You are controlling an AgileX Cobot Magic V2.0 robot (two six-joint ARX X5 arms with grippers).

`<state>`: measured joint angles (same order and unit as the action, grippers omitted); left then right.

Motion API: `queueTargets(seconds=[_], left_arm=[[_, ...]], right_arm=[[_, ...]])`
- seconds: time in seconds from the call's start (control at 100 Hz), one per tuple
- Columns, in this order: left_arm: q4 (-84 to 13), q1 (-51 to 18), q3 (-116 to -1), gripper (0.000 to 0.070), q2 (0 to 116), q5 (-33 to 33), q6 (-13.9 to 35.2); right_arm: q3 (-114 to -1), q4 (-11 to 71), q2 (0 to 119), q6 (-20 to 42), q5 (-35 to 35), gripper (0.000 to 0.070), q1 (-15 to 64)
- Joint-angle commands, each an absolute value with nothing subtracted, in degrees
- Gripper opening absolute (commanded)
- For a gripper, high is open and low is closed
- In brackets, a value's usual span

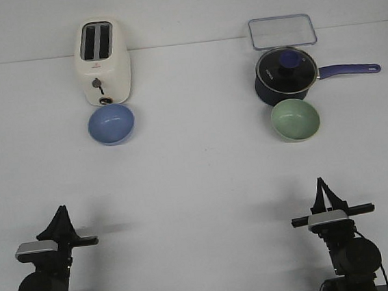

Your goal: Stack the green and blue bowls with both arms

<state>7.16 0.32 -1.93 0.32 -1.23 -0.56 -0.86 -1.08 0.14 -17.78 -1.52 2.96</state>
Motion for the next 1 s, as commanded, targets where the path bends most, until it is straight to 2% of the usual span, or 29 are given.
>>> queueTargets(seconds=[0.0,0.78,0.87,0.99], left_arm=[[7.7,0.4,-0.8,0.0014,0.2,-1.3,-0.6],[7.7,0.4,-0.8,0.0014,0.2,-1.3,-0.6],[7.7,0.4,-0.8,0.0014,0.2,-1.3,-0.6],[7.7,0.4,-0.8,0.0014,0.2,-1.3,-0.6]], right_arm=[[-0.7,-1.7,0.1,-18.0,-1.5,0.0,3.0],[-0.7,-1.8,0.1,-17.4,-1.2,0.0,3.0],[-0.7,-1.8,0.1,-13.4,-0.9,0.0,3.0],[-0.7,-1.9,0.1,0.7,-1.6,0.0,3.0]])
